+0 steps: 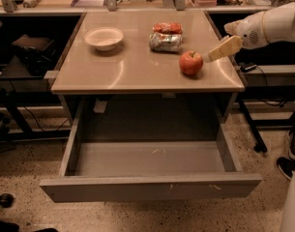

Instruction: Place apple into top drawer

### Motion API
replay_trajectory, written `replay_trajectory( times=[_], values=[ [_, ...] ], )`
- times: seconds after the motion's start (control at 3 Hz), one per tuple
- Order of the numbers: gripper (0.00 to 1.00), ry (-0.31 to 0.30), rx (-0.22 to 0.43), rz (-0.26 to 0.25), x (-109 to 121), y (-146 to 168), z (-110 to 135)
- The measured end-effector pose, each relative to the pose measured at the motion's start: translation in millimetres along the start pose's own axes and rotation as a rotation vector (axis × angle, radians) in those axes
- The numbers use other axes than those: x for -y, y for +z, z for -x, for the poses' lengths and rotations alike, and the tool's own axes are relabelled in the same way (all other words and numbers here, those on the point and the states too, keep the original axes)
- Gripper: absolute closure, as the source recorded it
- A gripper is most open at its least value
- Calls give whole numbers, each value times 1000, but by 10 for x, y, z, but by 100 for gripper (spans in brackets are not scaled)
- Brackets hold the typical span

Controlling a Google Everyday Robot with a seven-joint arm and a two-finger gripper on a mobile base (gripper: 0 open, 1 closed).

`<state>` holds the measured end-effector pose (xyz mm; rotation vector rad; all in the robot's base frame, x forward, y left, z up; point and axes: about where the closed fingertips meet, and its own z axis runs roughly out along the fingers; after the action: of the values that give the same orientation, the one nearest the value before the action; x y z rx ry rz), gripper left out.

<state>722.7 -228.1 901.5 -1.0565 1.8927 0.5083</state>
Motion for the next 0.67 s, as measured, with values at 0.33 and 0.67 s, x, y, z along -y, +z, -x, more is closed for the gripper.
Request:
replay_trajectory(
  times=[0.33, 0.67],
  values=[
    [0, 33, 26, 130, -356, 376, -168],
    [0, 33, 26, 130, -356, 378, -169]
  ],
)
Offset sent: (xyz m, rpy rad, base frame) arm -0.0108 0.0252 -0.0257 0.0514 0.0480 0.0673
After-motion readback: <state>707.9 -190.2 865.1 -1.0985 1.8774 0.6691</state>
